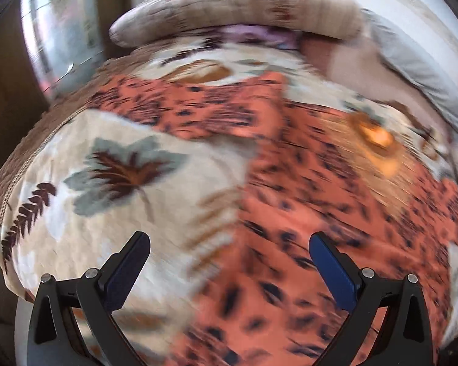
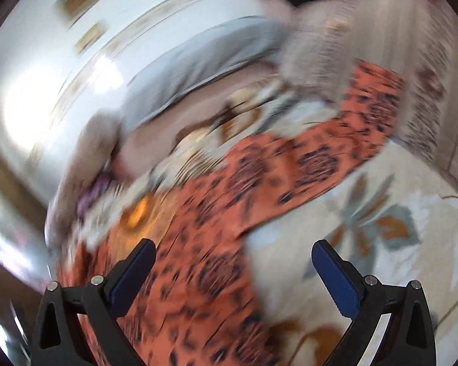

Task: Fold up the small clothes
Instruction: 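Grasp the orange sleeve end with the right gripper and fold it across the body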

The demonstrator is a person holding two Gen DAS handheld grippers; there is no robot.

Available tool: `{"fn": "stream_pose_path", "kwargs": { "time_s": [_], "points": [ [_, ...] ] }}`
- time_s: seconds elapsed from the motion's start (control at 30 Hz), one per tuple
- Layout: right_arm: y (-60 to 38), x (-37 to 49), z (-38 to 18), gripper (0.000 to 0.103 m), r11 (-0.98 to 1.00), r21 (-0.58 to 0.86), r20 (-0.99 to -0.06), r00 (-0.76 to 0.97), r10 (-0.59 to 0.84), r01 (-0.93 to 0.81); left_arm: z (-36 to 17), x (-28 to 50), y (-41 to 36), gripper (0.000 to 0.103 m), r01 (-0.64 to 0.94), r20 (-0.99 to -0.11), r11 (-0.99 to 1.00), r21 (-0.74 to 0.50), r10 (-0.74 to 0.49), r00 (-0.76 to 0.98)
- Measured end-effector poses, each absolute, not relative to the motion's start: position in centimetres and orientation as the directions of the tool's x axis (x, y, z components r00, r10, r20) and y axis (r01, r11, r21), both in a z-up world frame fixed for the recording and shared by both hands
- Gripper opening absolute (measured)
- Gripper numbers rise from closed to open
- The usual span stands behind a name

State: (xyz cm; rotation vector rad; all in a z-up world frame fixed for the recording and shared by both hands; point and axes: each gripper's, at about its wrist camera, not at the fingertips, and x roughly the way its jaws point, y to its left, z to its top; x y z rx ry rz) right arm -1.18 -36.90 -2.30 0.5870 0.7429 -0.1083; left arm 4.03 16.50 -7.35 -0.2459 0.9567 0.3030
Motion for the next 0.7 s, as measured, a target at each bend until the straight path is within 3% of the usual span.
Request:
{"fn": "stream_pose_path", "kwargs": {
  "time_s": [0.07, 0.1, 0.13, 0.2, 0.5, 0.57, 0.6, 0.63, 0.7],
  "points": [
    [-43.0, 0.5, -3.8, 0.102, 0.762, 0.490, -0.676, 0.736, 0.025, 0.423, -8.2, 4.8, 18.5, 0.103, -0.399, -0.834, 0.915, -0.063, 0.171, 0.524],
    [-45.4, 1.3, -4.3, 0.098, 0.739, 0.491, -0.677, 0.736, -0.010, 0.461, -8.6, 5.1, 19.1, 0.103, -0.411, -0.836, 0.909, -0.062, 0.178, 0.519],
    [-48.0, 2.3, -4.5, 0.087, 0.719, 0.483, -0.673, 0.737, -0.061, 0.500, -9.0, 5.3, 19.9, 0.103, -0.422, -0.837, 0.905, -0.059, 0.185, 0.515],
    [-51.9, 4.4, -4.0, 0.081, 0.713, 0.421, -0.681, 0.715, -0.161, 0.561, -9.7, 5.7, 20.9, 0.103, -0.443, -0.837, 0.895, -0.052, 0.202, 0.508],
    [-57.0, 12.4, -5.4, 0.080, 0.693, 0.033, -0.763, 0.466, -0.448, 0.720, -11.1, 6.3, 22.0, 0.103, -0.475, -0.841, 0.877, -0.067, 0.206, 0.500],
    [-56.8, 12.7, -6.0, 0.061, 0.677, -0.018, -0.764, 0.427, -0.484, 0.736, -11.3, 6.3, 22.5, 0.103, -0.483, -0.845, 0.871, -0.088, 0.192, 0.499],
    [-57.2, 13.1, -6.2, 0.027, 0.676, -0.051, -0.777, 0.396, -0.490, 0.735, -11.4, 6.3, 22.8, 0.103, -0.491, -0.848, 0.865, -0.105, 0.180, 0.499],
    [-57.6, 13.4, -6.2, 0.008, 0.693, -0.035, -0.795, 0.400, -0.455, 0.720, -11.6, 6.3, 23.2, 0.103, -0.500, -0.851, 0.856, -0.128, 0.164, 0.499],
    [-56.8, 13.3, -5.1, 0.008, 0.720, -0.025, -0.793, 0.424, -0.436, 0.694, -11.5, 6.1, 23.6, 0.103, -0.513, -0.849, 0.844, -0.154, 0.152, 0.506]
  ]
}}
